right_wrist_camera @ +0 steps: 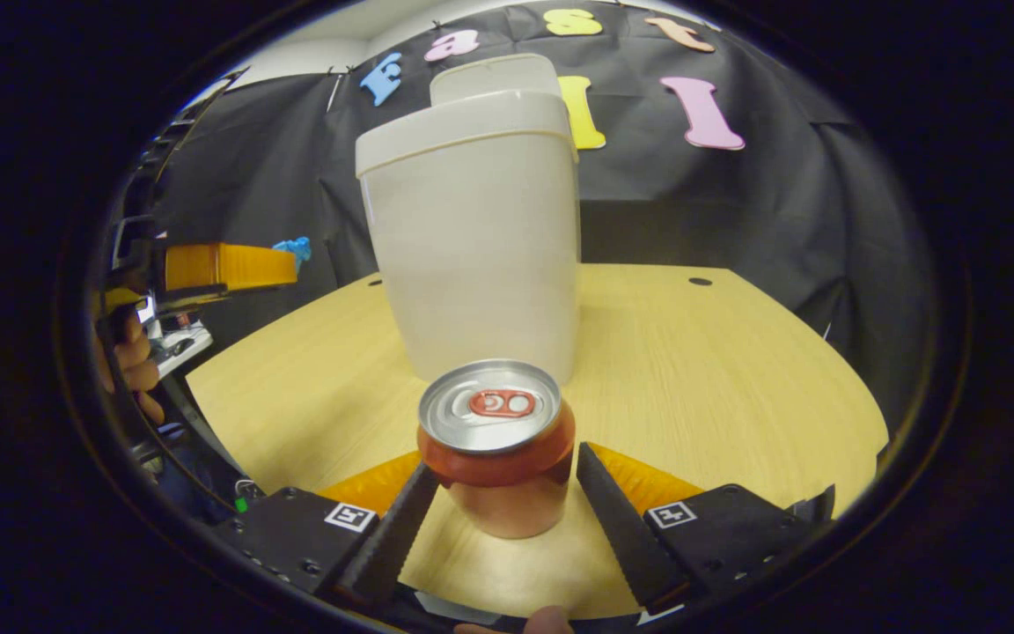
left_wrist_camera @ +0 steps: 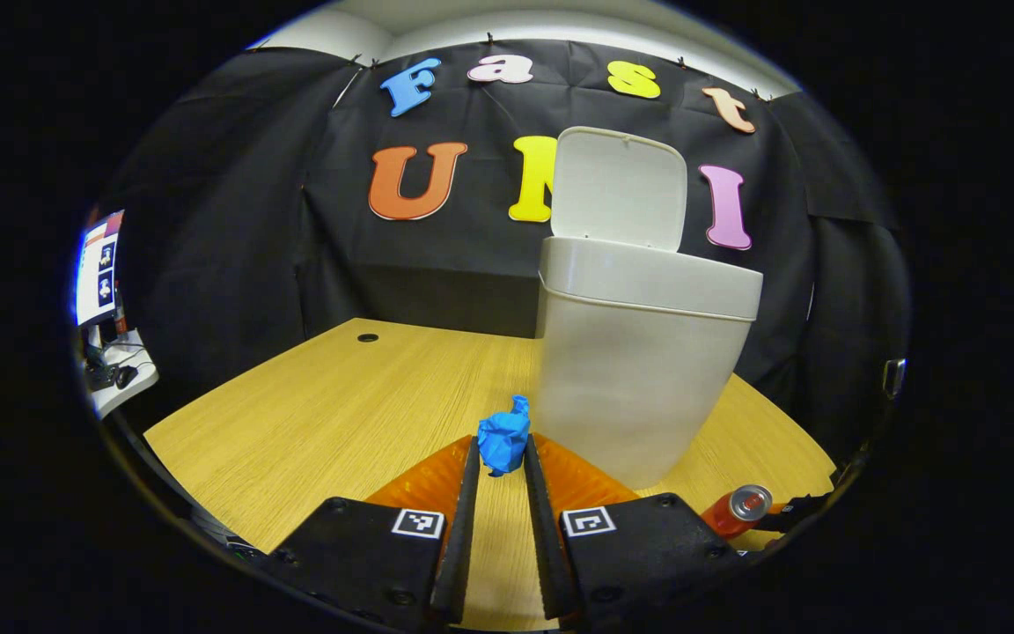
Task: Press the lid of the desktop garbage bin to open it, pick up the crumpled paper on the desktop and throw it into the bin, then pick up the pop can on the desktop and drop it into the bin, and finally close the garbage bin lid.
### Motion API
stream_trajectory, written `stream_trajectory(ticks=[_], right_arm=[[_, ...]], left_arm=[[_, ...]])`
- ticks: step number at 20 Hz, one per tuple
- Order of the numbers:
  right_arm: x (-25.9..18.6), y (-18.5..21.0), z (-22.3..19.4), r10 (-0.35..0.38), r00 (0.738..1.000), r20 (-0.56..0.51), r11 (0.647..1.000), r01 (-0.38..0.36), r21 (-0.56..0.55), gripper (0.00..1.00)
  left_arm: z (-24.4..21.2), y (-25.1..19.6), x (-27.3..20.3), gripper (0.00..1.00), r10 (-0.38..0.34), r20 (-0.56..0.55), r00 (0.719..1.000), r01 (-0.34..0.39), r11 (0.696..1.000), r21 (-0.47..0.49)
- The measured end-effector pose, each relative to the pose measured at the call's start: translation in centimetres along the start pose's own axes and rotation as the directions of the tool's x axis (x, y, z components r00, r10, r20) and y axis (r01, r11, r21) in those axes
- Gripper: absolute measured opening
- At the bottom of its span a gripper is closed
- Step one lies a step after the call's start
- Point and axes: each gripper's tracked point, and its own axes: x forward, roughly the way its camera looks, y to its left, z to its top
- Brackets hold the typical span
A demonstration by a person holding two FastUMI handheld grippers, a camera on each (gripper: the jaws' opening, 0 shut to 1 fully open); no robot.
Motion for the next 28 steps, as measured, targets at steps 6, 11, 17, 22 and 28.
stream_trajectory(ticks=[6, 11, 17, 22, 28], right_arm=[[0.5, -0.3, -1.3, -0.007, 0.998, -0.062, 1.000, 0.008, 0.016, 0.95], [-0.1, -0.5, -0.4, 0.018, 0.999, -0.045, 1.000, -0.018, -0.003, 0.82], [-1.8, -2.8, 3.5, 0.008, 0.998, 0.066, 0.999, -0.005, -0.033, 0.80], [-3.1, -5.6, 5.2, -0.038, 0.992, 0.118, 0.998, 0.044, -0.047, 0.80], [-3.8, -7.3, 6.4, -0.065, 0.987, 0.147, 0.997, 0.071, -0.041, 0.80]], left_arm=[[2.0, 0.6, 0.2, 0.35, 0.010, 0.068, 0.998, -0.010, 1.000, -0.001], [4.1, 0.2, 0.4, 0.35, -0.003, 0.114, 0.993, 0.003, 1.000, 0.002], [8.9, -2.9, 1.4, 0.34, -0.096, 0.166, 0.982, 0.098, 0.995, -0.007], [13.2, -4.6, 2.9, 0.35, -0.141, 0.218, 0.966, 0.148, 0.989, -0.017], [16.5, -6.1, 4.0, 0.34, -0.172, 0.272, 0.947, 0.176, 0.984, 0.010]])
